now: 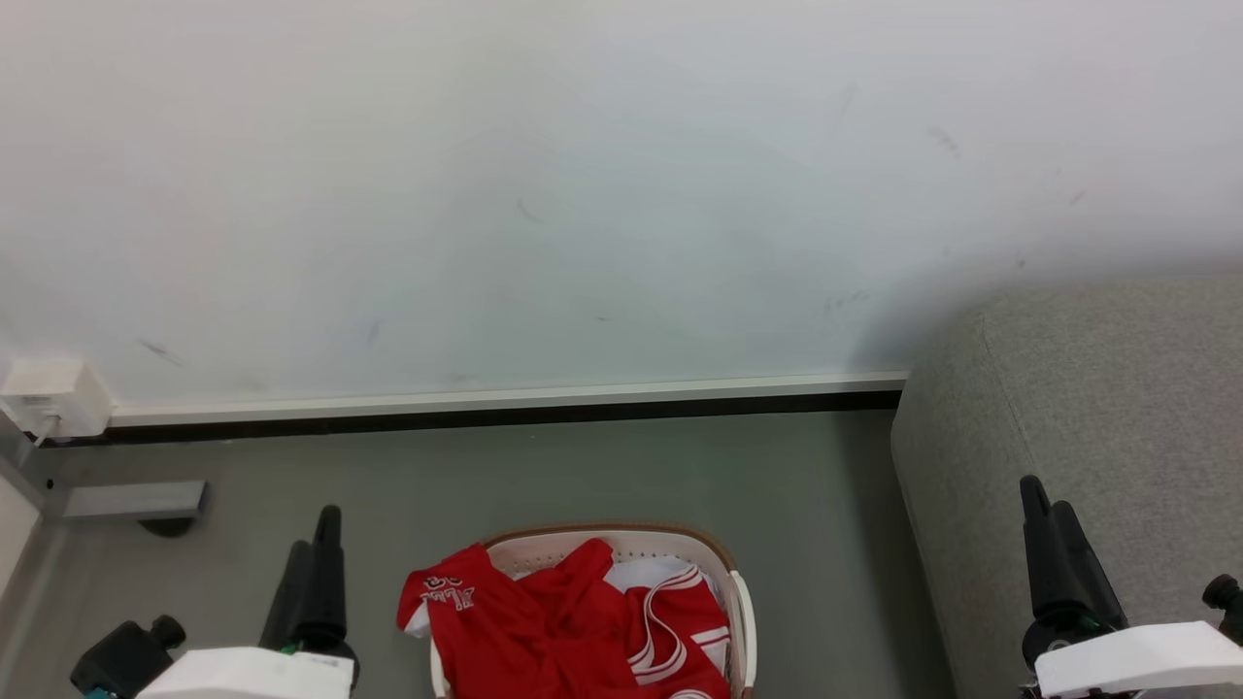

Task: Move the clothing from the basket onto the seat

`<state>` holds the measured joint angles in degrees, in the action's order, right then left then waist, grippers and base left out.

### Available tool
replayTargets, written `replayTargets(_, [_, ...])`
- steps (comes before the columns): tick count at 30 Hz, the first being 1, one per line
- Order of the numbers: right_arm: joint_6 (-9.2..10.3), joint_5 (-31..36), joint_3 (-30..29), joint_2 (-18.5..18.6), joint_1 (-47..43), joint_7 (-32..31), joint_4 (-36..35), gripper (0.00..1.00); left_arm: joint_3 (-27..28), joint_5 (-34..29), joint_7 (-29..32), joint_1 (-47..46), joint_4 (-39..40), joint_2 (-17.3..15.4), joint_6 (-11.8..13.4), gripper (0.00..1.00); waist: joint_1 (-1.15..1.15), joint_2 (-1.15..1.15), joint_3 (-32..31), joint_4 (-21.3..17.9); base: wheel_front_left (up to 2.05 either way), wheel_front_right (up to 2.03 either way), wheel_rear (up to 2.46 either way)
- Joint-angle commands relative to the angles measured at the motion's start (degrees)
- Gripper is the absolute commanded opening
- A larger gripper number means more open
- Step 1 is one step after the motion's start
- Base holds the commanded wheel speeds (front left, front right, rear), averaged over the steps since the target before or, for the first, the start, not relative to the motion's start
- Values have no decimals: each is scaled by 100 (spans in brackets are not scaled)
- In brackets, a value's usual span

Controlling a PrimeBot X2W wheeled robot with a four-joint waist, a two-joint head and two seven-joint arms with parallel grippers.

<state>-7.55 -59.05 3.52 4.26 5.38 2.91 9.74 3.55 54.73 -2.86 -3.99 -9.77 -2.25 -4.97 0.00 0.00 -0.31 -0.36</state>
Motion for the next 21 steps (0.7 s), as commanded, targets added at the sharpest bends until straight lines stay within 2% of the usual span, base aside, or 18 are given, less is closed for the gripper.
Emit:
replayTargets(1, [4,278,49,89,122,76,-100,100,-13,-304,-82,16,105,-48,23,100,0,0,-10,-6,0,0,0])
replayTargets(8, [4,902,168,118,115,206,-72,100,-76,-1044,-212,67,118,-53,127,100,0,0,-37,-3,0,0,0])
replayTargets(21, [6,1702,329,144,140,437,118,100,-200,-1980,-443,148,80,-60,254,100,0,0,-74,11,0,0,0])
